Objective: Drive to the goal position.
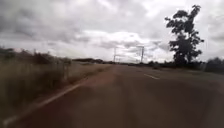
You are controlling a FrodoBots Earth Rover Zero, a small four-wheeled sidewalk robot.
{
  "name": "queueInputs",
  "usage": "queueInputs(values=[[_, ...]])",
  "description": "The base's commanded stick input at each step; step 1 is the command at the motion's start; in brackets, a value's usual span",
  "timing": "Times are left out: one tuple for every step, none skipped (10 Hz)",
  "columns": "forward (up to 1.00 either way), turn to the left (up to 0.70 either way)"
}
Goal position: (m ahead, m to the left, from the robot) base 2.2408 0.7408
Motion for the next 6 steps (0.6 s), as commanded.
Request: queueInputs(values=[[0.50, 0.00], [0.50, 0.00], [0.50, 0.00], [0.50, 0.00], [0.50, 0.00], [0.50, 0.00]])
